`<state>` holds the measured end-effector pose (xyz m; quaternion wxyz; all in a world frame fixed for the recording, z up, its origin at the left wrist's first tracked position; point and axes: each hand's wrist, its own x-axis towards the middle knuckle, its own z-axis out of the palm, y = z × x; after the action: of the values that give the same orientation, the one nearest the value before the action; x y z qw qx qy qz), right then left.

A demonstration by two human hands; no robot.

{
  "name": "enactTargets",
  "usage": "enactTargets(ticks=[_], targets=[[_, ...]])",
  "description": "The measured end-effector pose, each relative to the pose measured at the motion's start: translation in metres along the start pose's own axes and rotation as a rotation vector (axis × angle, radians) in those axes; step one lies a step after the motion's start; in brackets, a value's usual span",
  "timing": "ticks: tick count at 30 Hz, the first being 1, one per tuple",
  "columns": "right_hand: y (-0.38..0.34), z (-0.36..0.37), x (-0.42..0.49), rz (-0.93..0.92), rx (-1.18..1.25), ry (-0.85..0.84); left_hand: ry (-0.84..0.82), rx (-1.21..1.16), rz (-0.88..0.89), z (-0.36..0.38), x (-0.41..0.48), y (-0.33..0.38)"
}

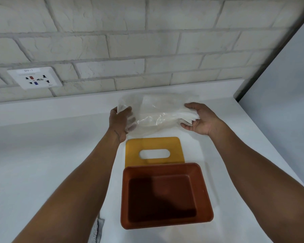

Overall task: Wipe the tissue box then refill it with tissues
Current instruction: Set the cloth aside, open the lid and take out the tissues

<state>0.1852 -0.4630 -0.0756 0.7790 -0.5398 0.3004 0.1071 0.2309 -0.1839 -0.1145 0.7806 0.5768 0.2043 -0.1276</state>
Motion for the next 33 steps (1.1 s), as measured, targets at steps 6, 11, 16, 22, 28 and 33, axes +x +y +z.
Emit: enactTargets(ticks=[6, 11, 16, 22, 28, 33], targets=[[0.002, 0.0, -0.006, 0.043, 0.055, 0.02, -0.044, -0.059, -0.092, 0.0, -0.002, 0.0], [0.006, -0.004, -0.007, 0.083, -0.114, -0.011, -0.029, -0.026, -0.077, -0.004, -0.006, -0.001], [0.007, -0.004, -0.008, 0.116, -0.136, -0.01, 0.016, -0.044, -0.024, -0.002, -0.011, 0.004], [0.007, 0.0, -0.009, 0.026, -0.108, 0.014, 0.21, 0.32, 0.192, 0.003, -0.01, -0.006], [-0.003, 0.002, -0.013, -0.028, -0.203, 0.048, 0.038, 1.552, 1.011, 0.002, -0.018, -0.025], [-0.032, -0.003, -0.03, -0.116, -0.265, 0.136, -0.227, 2.047, 0.85, -0.003, -0.009, -0.041]])
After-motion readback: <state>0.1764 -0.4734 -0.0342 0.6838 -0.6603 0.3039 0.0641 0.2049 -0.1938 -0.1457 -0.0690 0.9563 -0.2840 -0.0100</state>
